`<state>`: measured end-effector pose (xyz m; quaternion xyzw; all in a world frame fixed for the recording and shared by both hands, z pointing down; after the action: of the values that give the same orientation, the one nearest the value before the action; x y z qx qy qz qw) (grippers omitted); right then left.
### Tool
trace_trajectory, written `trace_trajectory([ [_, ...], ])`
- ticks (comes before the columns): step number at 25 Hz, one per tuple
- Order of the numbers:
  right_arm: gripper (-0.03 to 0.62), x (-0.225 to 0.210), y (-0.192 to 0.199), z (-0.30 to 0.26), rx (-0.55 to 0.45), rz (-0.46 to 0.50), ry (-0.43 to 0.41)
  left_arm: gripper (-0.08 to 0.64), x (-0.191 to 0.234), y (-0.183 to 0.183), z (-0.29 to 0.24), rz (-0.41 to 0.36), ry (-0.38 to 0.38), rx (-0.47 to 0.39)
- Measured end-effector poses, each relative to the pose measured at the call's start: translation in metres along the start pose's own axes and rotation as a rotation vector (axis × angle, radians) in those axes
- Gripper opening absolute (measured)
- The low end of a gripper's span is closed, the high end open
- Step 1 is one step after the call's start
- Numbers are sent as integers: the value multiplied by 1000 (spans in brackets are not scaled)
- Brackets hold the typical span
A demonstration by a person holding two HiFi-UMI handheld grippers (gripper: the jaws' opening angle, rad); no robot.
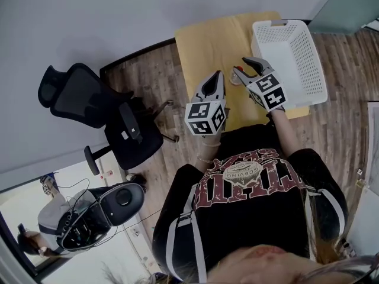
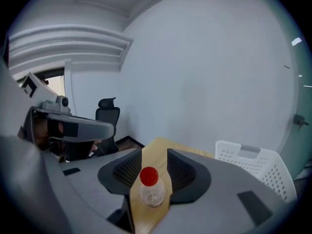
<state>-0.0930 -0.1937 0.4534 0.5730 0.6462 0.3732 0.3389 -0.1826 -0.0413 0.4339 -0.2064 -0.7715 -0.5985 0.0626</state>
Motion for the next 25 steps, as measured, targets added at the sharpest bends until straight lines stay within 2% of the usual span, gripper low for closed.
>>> trace_trajectory([
  [12,170,-11,-8,27,-64,-38,48,48,-15,-9,-7,-29,49,-7],
  [22,169,-14,-14,40,-122,-80,91,48,-18,-15,-14,-94,103,6],
  [25,145,-19,-9,53,-142,-97,118,48,-31,-14,-18,-118,130,8],
])
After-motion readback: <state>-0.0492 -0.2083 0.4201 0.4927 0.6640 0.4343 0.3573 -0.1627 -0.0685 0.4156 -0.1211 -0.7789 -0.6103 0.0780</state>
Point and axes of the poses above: the fingertips, and each gripper's own axes: z backward along the fingers, x to its left, y out of its underside, the point moved 10 cm from there along z, backward along the fingers, and after that the axes turned 3 degrees about y, right-handed, at the moved point
